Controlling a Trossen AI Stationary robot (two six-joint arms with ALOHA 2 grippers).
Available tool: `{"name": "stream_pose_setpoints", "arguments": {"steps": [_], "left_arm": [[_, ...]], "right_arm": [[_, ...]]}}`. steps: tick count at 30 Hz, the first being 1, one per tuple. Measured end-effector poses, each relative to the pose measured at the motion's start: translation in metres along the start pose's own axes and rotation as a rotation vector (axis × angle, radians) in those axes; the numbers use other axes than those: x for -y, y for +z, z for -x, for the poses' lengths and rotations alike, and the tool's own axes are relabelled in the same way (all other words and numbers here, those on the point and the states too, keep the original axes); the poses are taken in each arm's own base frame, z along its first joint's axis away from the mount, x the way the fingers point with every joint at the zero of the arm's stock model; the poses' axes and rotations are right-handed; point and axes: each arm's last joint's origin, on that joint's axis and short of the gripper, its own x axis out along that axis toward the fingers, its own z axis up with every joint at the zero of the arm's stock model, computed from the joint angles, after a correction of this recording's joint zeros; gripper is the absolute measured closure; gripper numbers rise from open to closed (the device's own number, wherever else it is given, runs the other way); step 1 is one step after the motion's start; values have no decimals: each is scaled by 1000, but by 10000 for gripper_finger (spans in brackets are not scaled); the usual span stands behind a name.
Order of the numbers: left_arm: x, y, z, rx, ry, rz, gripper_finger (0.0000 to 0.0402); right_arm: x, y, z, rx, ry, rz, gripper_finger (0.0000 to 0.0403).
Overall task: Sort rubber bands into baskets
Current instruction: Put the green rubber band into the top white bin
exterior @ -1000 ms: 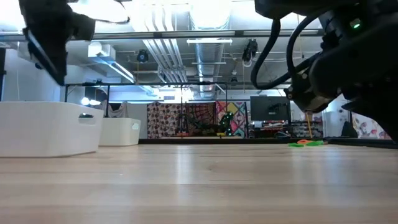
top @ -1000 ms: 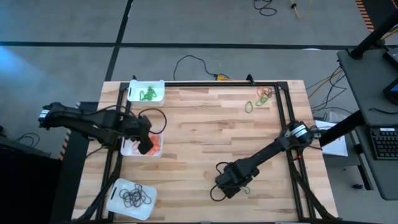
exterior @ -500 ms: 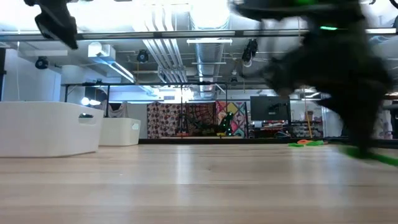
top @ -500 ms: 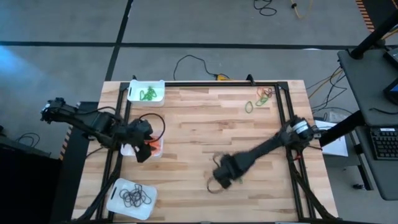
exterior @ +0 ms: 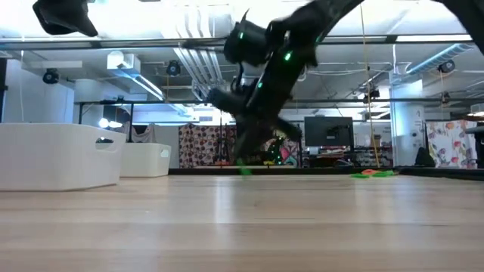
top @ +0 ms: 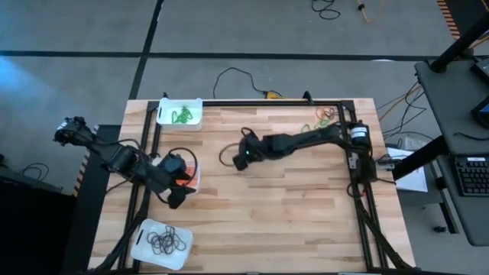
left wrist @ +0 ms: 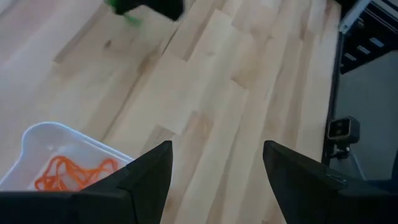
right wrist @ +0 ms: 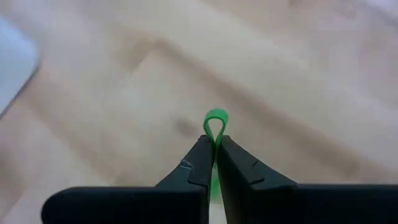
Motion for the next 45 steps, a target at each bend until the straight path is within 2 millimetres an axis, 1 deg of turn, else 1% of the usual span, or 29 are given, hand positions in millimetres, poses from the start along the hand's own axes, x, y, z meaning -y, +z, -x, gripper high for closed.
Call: {"name": "stream_pose_setpoints", "arguments": {"steps": [3, 6, 9, 12, 14, 16, 18, 21, 24, 26, 28, 31, 33, 36, 39, 41, 45], "left_arm": [[4, -2, -5, 7, 27, 29, 167], [8, -5, -13, 2, 62, 47, 167], [12, -7, -25, -8, 102, 72, 167], [15, -9, -41, -12, 167, 65, 167], [13, -5, -52, -5, 222, 81, 167], [8, 1, -65, -8, 275, 106, 167], [1, 9, -78, -7, 322, 126, 167], [-13, 29, -100, 15, 353, 162, 167], [-28, 51, -125, 54, 349, 186, 167], [-35, 63, -143, 91, 341, 175, 167], [-42, 71, -160, 99, 333, 185, 166], [-50, 79, -185, 62, 332, 210, 162], [-55, 84, -202, 23, 339, 229, 158], [-61, 94, -224, -11, 388, 251, 156], [-64, 105, -241, -16, 417, 262, 157], [-66, 109, -251, -31, 437, 273, 157], [-77, 106, -269, -105, 489, 307, 157]], "right_arm": [[18, 13, -20, 13, -27, -29, 390], [32, 16, -35, -23, -66, -46, 383], [34, 18, -37, -33, -56, -75, 350], [34, 22, -29, -22, -43, -110, 296], [34, 26, -18, -19, -45, -99, 258], [35, 30, 0, -23, -55, -71, 222], [36, 34, 21, -23, -69, -31, 192], [39, 38, 57, -33, -75, 30, 156], [39, 40, 99, 7, -68, 103, 133], [38, 40, 124, 76, -77, 135, 125], [37, 38, 146, 132, -87, 166, 121], [36, 32, 172, 174, -67, 183, 120], [34, 26, 185, 179, -46, 199, 120], [35, 17, 197, 152, -47, 232, 120], [37, 9, 203, 114, -65, 261, 119], [40, 6, 206, 90, -84, 273, 119], [44, 4, 206, 55, -117, 287, 119]]}}
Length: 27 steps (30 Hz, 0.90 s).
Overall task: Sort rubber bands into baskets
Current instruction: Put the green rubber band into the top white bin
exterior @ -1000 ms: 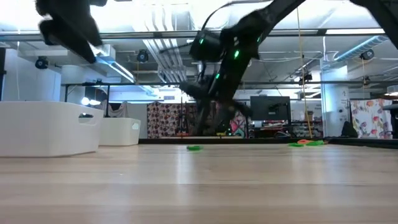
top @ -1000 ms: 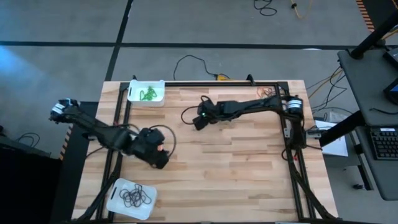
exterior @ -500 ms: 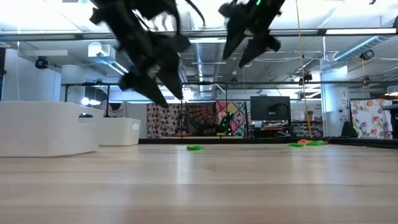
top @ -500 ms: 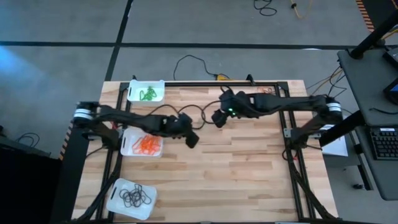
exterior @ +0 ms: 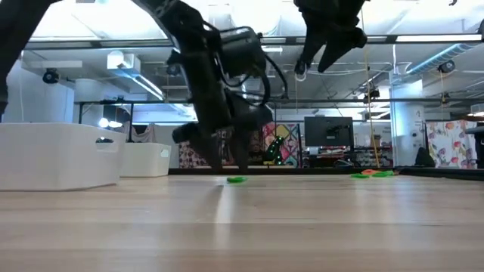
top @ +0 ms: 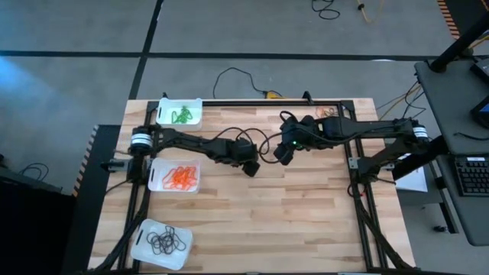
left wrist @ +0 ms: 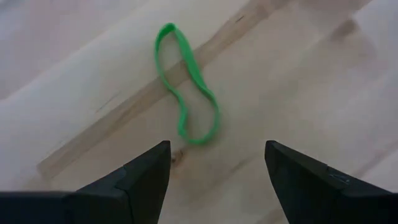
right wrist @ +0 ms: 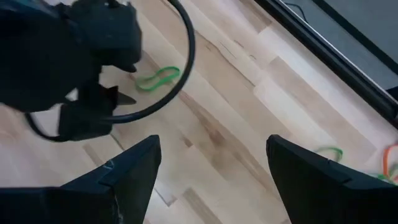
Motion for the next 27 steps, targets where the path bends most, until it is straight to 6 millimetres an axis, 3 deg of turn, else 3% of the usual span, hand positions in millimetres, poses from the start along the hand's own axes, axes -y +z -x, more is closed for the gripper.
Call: {"name": "stream_pose_setpoints", "arguments": {"steps": [5, 9, 19, 21, 27], "left_arm": [[0, 2, -21, -5, 24, 23, 160], [0, 7, -30, -9, 20, 16, 188], [-23, 17, -43, -72, 45, -52, 369], [-25, 19, -41, -67, 39, -94, 392], [-35, 26, -17, -53, 63, -226, 397]], "right_arm": [[4, 3, -3, 2, -9, 17, 119], [10, 9, -5, 18, -18, 22, 119], [18, 19, -8, 57, -20, -96, 119], [18, 19, -8, 57, -20, -97, 119], [19, 19, -8, 57, -20, -136, 119]]}}
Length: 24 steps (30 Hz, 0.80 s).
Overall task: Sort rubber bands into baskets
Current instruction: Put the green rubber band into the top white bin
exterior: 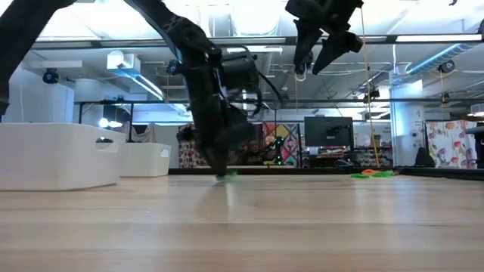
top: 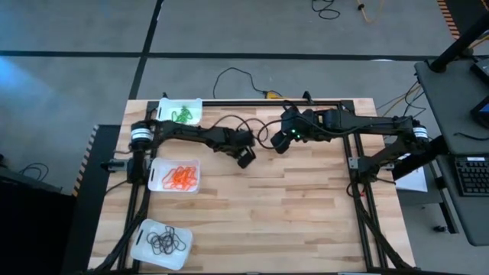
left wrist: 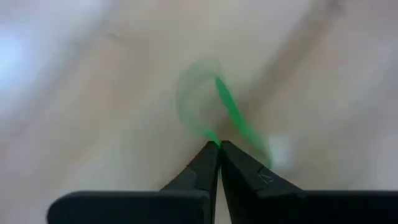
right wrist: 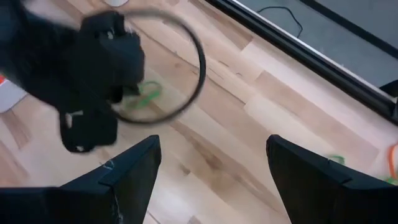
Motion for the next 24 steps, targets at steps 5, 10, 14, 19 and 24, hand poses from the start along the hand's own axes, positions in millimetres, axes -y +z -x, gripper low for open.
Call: {"name": "stream_pose_setpoints", "arguments": {"steps": [5, 10, 14, 19, 24], "left_arm": [[-21, 8, 49, 65, 9, -41, 401], [-65, 11, 104, 168, 130, 4, 401], [-117, 4, 128, 177, 251, 113, 401], [-179, -7, 119, 121, 355, 262, 402], [-220, -23, 89, 30, 431, 334, 402]], "right_arm": [[1, 1, 0, 1, -3, -39, 119], [1, 1, 0, 5, 0, -85, 119], [-1, 3, 0, 26, 18, -115, 119], [-5, 9, 0, 78, 66, -160, 119], [-15, 7, 4, 62, 158, -184, 119]]}}
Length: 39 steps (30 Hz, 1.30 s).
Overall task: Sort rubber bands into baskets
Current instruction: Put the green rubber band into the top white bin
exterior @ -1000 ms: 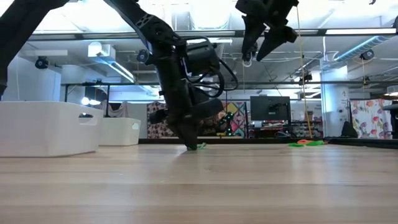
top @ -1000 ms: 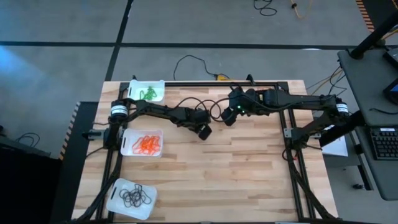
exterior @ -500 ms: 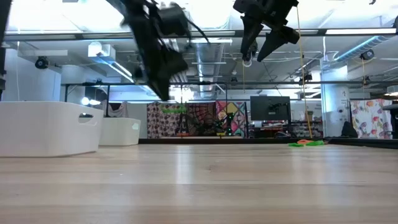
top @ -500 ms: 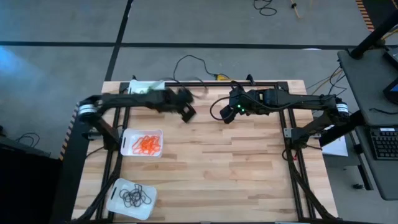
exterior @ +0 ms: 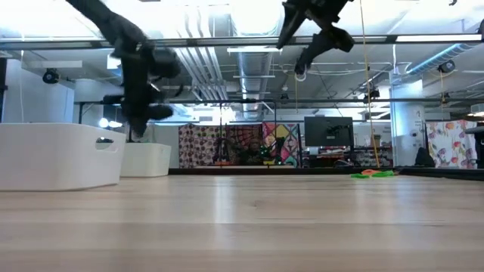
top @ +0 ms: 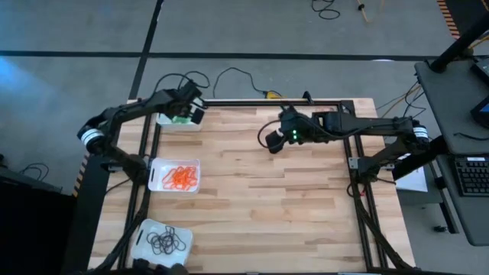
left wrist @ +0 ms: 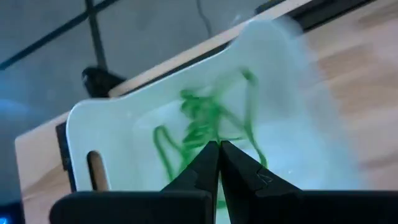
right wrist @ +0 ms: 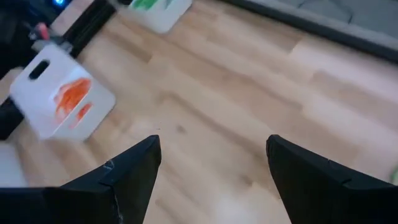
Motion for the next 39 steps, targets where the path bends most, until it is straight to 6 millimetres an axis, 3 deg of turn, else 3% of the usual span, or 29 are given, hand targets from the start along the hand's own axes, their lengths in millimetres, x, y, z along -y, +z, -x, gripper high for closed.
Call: {"name": "stream_pose_setpoints", "arguments": {"steps": [4, 9, 14, 19, 25, 30, 39], "left_arm": [[-11, -8, -28, -74, -16, 17, 402], [-13, -4, -44, -104, -22, 29, 402], [-10, 4, -61, -167, -19, -14, 389], [-10, 16, -72, -226, -14, -54, 356], [-15, 30, -56, -260, -6, -72, 303], [-25, 36, -30, -256, -7, -73, 253], [-35, 26, 33, -98, -183, 17, 191]], "right_arm": [[0, -14, 2, -87, -45, -65, 119], [22, -33, -4, -216, -237, -131, 119], [54, -45, -22, -330, -380, -132, 123], [102, -52, -53, -380, -471, -175, 141], [154, -63, -86, -303, -490, -322, 172], [186, -67, -101, -212, -478, -409, 201], [219, -74, -132, -265, -570, -456, 195]]}}
